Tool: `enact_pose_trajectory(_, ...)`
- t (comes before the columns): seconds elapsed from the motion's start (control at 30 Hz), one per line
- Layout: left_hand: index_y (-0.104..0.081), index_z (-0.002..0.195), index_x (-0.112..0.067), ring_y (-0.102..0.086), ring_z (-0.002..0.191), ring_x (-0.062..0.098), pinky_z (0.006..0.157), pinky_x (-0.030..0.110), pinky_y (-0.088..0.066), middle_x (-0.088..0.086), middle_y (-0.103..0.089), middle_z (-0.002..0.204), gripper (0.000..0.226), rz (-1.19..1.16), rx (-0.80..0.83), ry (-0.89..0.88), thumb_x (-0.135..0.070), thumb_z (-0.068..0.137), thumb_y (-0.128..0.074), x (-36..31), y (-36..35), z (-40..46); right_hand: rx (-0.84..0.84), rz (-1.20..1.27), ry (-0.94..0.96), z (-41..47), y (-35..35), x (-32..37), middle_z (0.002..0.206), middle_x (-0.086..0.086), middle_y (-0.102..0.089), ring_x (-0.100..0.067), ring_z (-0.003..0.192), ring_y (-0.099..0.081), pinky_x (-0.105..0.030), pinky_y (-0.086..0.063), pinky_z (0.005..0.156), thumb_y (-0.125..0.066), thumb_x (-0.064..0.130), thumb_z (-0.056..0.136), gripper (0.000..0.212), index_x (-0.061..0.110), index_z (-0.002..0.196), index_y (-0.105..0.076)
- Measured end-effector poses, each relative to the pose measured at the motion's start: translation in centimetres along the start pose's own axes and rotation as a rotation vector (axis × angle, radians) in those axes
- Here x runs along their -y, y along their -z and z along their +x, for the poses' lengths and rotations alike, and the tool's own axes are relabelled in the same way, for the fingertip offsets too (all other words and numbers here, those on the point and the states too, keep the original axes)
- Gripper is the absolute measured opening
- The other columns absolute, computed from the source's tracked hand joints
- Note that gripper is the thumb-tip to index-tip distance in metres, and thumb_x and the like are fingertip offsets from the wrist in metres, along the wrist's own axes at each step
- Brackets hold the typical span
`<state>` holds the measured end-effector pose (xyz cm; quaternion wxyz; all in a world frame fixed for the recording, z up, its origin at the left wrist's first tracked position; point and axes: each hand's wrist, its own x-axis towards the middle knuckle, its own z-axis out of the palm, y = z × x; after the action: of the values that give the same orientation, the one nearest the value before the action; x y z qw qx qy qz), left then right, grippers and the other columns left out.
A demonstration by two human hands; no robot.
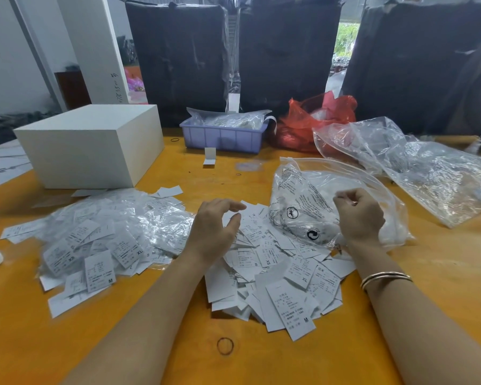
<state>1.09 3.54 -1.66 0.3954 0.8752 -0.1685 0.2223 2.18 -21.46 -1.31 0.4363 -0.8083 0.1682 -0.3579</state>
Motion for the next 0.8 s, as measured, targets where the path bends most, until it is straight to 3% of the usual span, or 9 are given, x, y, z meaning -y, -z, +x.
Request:
enact_pose_trajectory(0.13, -0.067, 0.106, -0.018, -0.047, 0.103, 0.01, 0.085, 0.019, -0.034, -0.012, -0.058, 0.1, 0.02, -0.006, 0.009, 0.006, -0.009, 0.089, -0.06, 0.0, 0.0, 0.0, 0.082, 0.034, -0.134, 0.2, 0.1, -0.2, 0.085, 0.005, -0.062, -0.024, 0.095, -0.058, -0.053, -0.038, 0.096, -0.065, 0.024, 0.083, 0.008, 0.023, 0.077, -0.059)
enact_pose_trajectory(0.23, -0.067, 0.106, -0.018, -0.047, 0.103, 0.009, 0.086, 0.019, -0.034, -0.012, -0.058, 0.1, 0.02, -0.01, 0.009, 0.005, -0.009, 0.089, -0.06, 0.0, 0.1, -0.1, 0.096, 0.103, -0.186, 0.1, 0.1, 0.1, 0.079, 0.011, -0.061, -0.022, 0.097, -0.057, -0.053, -0.034, 0.1, -0.054, 0.027, 0.087, 0.018, 0.03, 0.072, -0.061)
enact_pose_trajectory(0.37, -0.066, 0.106, -0.019, -0.046, 0.103, 0.008, 0.085, 0.017, -0.032, -0.012, -0.058, 0.101, 0.021, -0.015, 0.009, 0.003, -0.009, 0.089, -0.059, -0.1, 0.2, 0.0, -0.039, 0.201, -0.173, 0.0, 0.1, 0.5, 0.094, 0.006, -0.065, -0.014, 0.102, -0.051, -0.042, -0.023, 0.107, -0.042, 0.025, 0.094, 0.03, 0.025, 0.106, -0.069)
enact_pose_trajectory(0.47, -0.066, 0.107, -0.02, -0.047, 0.104, 0.008, 0.084, 0.019, -0.034, -0.012, -0.058, 0.102, 0.02, -0.054, 0.011, -0.002, -0.011, 0.09, -0.06, -0.4, 0.3, 0.1, -0.141, 0.285, 0.077, -0.3, 0.4, 1.8, 0.098, 0.004, -0.063, -0.018, 0.101, -0.055, -0.04, -0.037, 0.099, -0.041, 0.022, 0.096, 0.03, 0.018, 0.111, -0.066)
enact_pose_trajectory(0.53, -0.065, 0.108, -0.022, -0.05, 0.103, 0.007, 0.082, 0.019, -0.039, -0.016, -0.058, 0.102, 0.018, -0.129, 0.028, 0.002, -0.017, 0.092, -0.059, -0.6, 0.5, 0.2, -0.041, 0.424, 0.24, -1.1, 0.3, 3.1, 0.094, -0.003, -0.067, -0.015, 0.082, -0.059, -0.025, -0.048, 0.077, -0.042, 0.016, 0.096, 0.024, 0.016, 0.106, -0.064)
enact_pose_trajectory(0.6, -0.062, 0.11, -0.028, -0.053, 0.102, 0.002, 0.079, 0.011, -0.042, -0.018, -0.059, 0.105, 0.018, -0.258, 0.072, 0.028, -0.027, 0.093, -0.057, -0.8, 0.7, 0.2, 0.163, 0.521, 0.314, -2.5, -0.1, 4.3, 0.08, -0.001, -0.065, -0.006, 0.064, -0.056, -0.012, -0.044, 0.06, -0.045, 0.009, 0.097, 0.021, 0.014, 0.102, -0.064)
enact_pose_trajectory(0.73, -0.059, 0.106, -0.039, -0.057, 0.1, -0.006, 0.077, 0.008, -0.044, -0.017, -0.064, 0.106, 0.03, -0.524, 0.175, 0.135, -0.055, 0.082, -0.052, -1.4, 1.2, 0.2, 0.584, 0.609, 0.215, -5.7, -2.0, 5.5, 0.068, 0.0, -0.064, -0.004, 0.057, -0.054, -0.012, -0.042, 0.055, -0.048, 0.006, 0.095, 0.021, 0.017, 0.094, -0.065)
enact_pose_trajectory(0.8, -0.063, 0.102, -0.035, -0.06, 0.09, -0.009, 0.071, 0.006, -0.044, -0.015, -0.068, 0.096, 0.03, -0.614, 0.191, 0.174, -0.053, 0.079, -0.057, -1.4, 1.2, 0.2, 0.709, 0.623, 0.157, -6.6, -2.6, 5.6, 0.066, 0.002, -0.065, -0.006, 0.056, -0.054, -0.014, -0.042, 0.054, -0.05, 0.006, 0.093, 0.018, 0.015, 0.093, -0.066)
